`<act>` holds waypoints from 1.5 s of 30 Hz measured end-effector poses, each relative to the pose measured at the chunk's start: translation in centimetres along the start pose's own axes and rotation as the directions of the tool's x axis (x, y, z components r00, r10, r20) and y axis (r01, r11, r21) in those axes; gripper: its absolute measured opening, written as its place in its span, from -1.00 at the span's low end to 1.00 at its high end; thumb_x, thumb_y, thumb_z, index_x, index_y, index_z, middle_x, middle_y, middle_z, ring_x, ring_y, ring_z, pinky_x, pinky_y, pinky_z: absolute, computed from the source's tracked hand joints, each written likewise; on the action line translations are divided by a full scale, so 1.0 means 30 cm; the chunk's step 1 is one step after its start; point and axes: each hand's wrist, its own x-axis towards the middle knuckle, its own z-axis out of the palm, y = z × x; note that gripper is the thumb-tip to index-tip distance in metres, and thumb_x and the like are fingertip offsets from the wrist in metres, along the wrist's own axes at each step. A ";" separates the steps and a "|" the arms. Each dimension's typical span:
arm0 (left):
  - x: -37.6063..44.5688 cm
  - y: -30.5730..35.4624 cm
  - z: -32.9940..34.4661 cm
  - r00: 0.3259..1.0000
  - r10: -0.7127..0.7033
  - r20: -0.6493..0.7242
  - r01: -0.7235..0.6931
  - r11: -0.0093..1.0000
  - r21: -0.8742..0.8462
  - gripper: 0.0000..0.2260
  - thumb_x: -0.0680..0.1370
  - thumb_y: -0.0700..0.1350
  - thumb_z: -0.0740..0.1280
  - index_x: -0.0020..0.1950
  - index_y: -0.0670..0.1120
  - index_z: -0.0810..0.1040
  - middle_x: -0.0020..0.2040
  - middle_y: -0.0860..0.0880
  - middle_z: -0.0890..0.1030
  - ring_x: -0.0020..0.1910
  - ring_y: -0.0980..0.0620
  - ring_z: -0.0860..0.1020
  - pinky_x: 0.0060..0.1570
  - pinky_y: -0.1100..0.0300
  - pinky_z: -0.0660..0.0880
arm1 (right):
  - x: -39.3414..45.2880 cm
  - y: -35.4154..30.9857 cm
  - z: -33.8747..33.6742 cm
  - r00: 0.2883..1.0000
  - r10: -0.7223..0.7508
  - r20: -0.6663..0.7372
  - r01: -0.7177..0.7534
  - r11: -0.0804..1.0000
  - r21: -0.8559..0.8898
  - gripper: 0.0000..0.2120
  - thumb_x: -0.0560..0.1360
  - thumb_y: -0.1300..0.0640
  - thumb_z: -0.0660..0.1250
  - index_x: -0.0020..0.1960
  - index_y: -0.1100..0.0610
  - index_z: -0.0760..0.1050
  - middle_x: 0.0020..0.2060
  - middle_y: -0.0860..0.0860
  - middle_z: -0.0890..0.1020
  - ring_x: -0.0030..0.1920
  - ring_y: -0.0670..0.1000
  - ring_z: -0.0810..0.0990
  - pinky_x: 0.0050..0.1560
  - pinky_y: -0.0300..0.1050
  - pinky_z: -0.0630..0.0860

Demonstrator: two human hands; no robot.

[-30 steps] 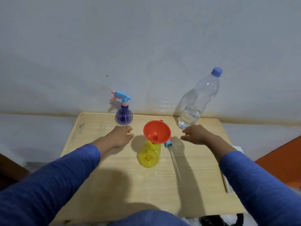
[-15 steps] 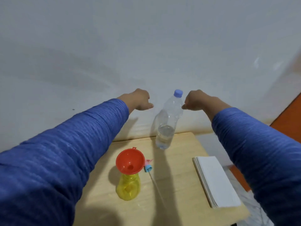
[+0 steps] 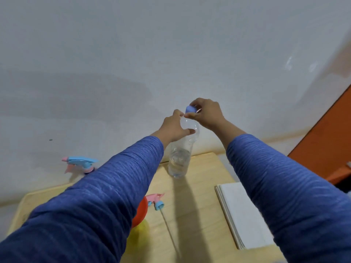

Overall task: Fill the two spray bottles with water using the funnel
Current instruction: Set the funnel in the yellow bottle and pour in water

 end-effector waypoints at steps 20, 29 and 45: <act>-0.281 -0.068 0.066 0.968 0.240 0.077 -0.210 0.936 -0.282 -0.41 0.26 0.04 0.58 0.21 0.03 0.43 0.14 0.12 0.53 0.13 0.15 0.52 0.14 0.20 0.48 | -0.341 0.020 -0.156 0.953 -0.144 0.269 0.068 0.960 0.273 -0.73 0.45 0.24 0.41 0.13 0.07 0.58 0.03 -0.08 0.63 0.01 -0.13 0.60 0.06 -0.40 0.48; -0.284 -0.077 0.074 0.970 0.227 0.091 -0.185 0.925 -0.332 -0.40 0.30 0.00 0.56 0.27 -0.01 0.41 0.23 0.06 0.52 0.20 0.11 0.49 0.22 0.16 0.44 | -0.338 -0.017 -0.154 0.962 -0.217 0.166 0.213 0.976 0.044 -0.76 0.43 0.23 0.42 0.09 0.08 0.61 -0.01 -0.04 0.63 -0.01 -0.06 0.59 0.09 -0.28 0.51; -0.286 -0.082 0.079 0.973 0.209 0.102 -0.158 0.916 -0.369 -0.38 0.32 -0.02 0.55 0.32 0.02 0.38 0.28 0.05 0.49 0.25 0.15 0.45 0.19 0.29 0.36 | -0.350 -0.019 -0.197 0.985 -0.142 -0.101 0.167 0.934 0.316 -0.71 0.48 0.12 0.38 0.20 -0.03 0.55 0.02 -0.09 0.63 0.04 -0.06 0.60 0.07 -0.22 0.52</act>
